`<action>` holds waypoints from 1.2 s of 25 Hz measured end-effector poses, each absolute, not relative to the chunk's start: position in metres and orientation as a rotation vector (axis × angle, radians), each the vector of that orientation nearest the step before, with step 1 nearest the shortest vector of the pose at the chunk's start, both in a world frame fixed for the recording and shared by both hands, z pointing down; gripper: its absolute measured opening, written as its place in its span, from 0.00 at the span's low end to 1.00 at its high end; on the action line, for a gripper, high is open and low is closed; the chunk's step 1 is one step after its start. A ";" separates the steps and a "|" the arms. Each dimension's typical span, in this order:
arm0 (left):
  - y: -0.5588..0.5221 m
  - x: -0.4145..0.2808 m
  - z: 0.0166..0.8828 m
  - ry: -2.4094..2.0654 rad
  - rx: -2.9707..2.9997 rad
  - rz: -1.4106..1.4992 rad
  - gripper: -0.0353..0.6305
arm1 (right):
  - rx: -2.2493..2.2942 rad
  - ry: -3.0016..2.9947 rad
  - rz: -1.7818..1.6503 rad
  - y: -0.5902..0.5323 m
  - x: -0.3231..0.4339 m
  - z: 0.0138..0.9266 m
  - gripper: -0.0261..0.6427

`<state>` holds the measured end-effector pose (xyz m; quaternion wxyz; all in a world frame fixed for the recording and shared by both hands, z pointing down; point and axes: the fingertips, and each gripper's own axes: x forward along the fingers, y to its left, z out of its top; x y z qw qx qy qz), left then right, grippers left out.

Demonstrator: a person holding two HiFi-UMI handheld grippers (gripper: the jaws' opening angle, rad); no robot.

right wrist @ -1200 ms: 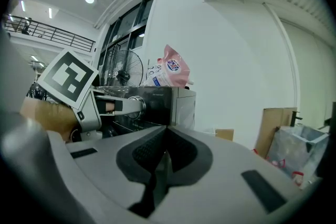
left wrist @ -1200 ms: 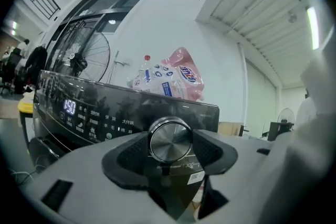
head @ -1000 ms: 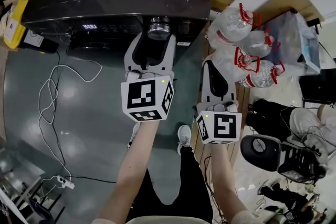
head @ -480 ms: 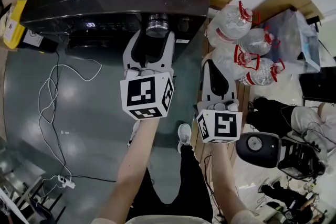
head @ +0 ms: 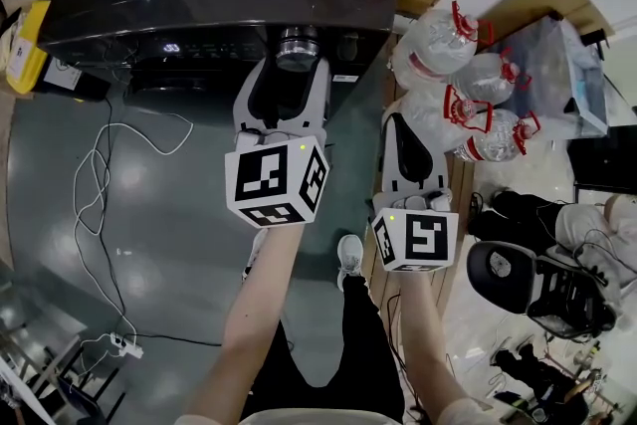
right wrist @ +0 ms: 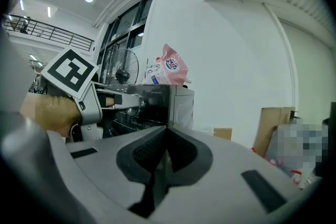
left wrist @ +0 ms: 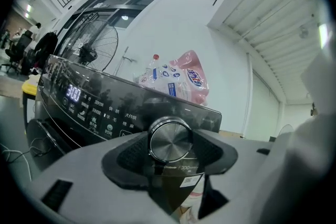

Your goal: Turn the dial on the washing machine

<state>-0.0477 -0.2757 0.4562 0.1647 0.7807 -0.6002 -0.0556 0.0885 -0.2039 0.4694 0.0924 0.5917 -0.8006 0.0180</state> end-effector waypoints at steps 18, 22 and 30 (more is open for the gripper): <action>-0.277 -0.053 0.460 -1.473 1.978 -0.499 0.45 | 1.757 -2.372 0.053 -0.202 0.088 0.471 0.04; -0.277 -0.055 0.462 -1.400 1.907 -0.573 0.45 | 1.756 -2.371 0.055 -0.201 0.088 0.471 0.04; -0.277 -0.054 0.461 -1.414 1.916 -0.563 0.45 | 1.742 -2.374 0.035 -0.199 0.084 0.471 0.04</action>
